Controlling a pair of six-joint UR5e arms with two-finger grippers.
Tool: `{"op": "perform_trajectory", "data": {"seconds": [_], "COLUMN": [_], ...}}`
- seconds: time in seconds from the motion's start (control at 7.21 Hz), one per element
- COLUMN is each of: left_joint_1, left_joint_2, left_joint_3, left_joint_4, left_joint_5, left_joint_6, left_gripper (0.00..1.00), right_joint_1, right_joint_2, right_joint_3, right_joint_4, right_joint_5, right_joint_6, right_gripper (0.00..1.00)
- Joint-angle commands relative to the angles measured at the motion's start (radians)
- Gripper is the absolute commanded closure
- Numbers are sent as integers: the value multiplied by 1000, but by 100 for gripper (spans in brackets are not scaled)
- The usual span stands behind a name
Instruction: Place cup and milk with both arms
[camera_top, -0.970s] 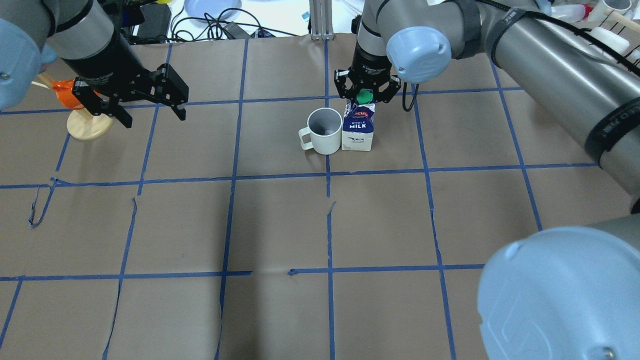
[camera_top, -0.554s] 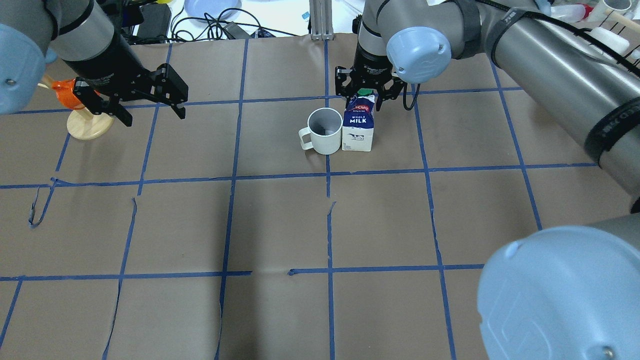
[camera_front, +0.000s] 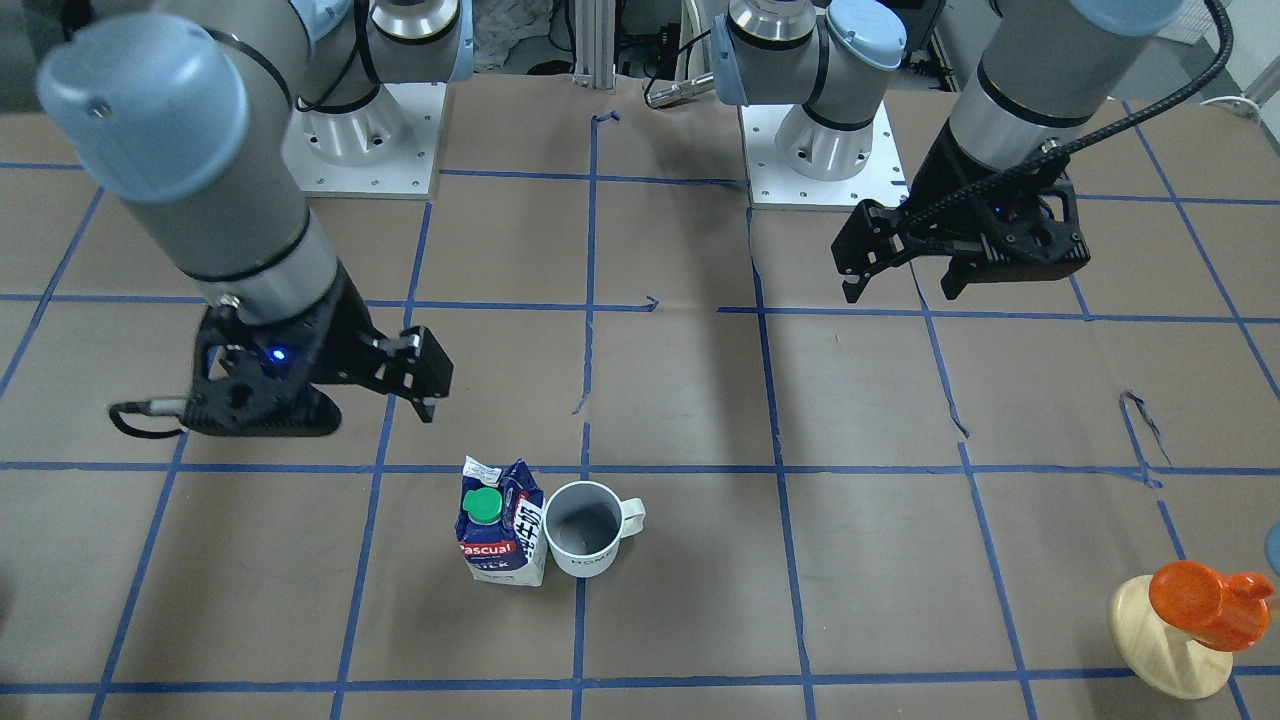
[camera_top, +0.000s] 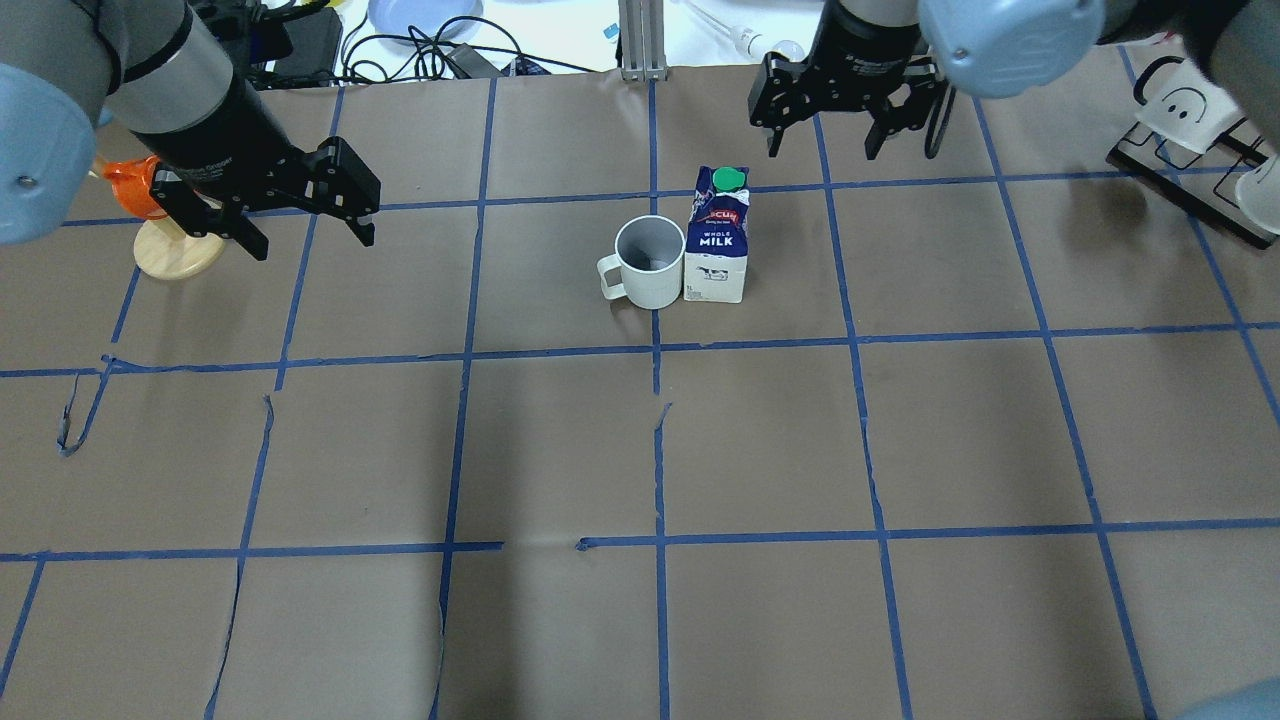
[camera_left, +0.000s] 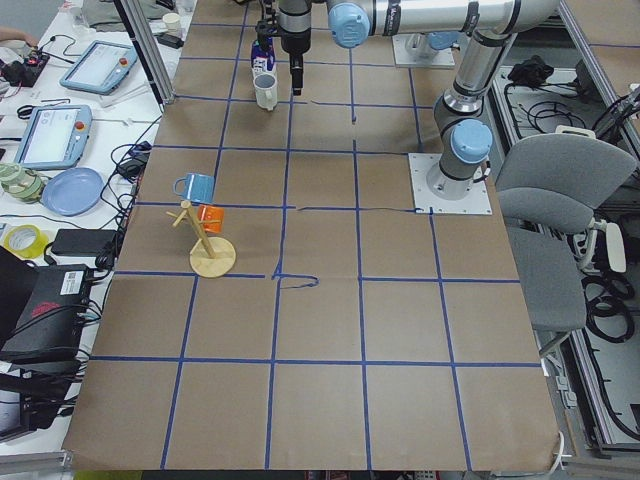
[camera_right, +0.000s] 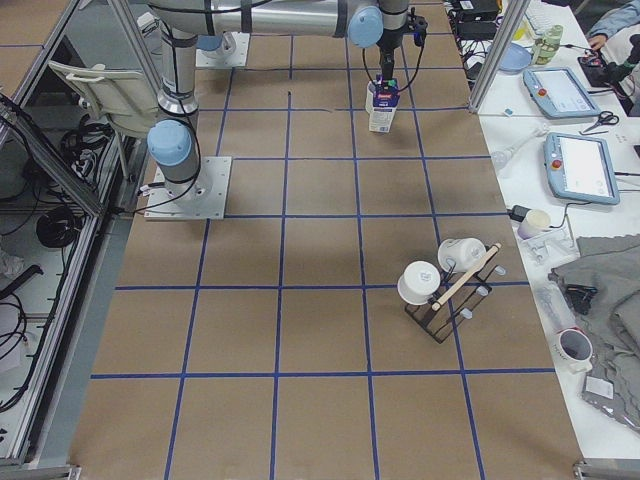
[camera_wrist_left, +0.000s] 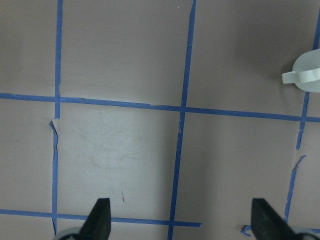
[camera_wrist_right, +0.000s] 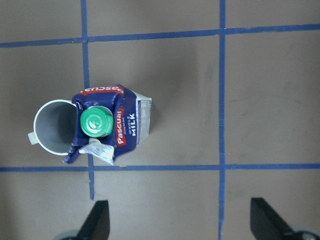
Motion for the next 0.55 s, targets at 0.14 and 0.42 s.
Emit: {"op": "perform_trajectory", "data": {"seconds": [0.14,0.42], "left_joint_1": [-3,-3], "left_joint_2": [5,12], "left_joint_3": [-1,-1], "left_joint_4": [2,2], "left_joint_5": [73,75], "left_joint_6": [4,4], "left_gripper": [0,0], "right_joint_1": [-86,-83], "right_joint_2": [-225,-226], "right_joint_3": [200,209], "right_joint_4": [17,-3], "right_joint_5": [-67,-66], "right_joint_6": [-101,-95], "right_gripper": [0,0]}}
